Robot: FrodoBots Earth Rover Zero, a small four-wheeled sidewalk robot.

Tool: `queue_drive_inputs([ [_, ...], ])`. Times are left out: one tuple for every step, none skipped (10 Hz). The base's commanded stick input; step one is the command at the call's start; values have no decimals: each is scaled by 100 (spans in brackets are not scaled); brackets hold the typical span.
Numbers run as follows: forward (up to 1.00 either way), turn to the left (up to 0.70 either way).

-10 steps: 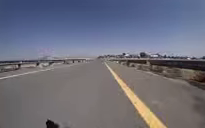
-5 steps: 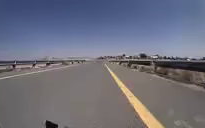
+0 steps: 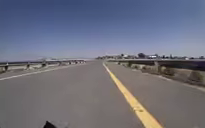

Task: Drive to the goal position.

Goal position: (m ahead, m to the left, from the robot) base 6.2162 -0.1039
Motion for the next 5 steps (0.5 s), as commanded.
queue_drive_inputs([
  [100, 0],
  [100, 11],
  [100, 23],
  [100, 19],
  [100, 6],
])
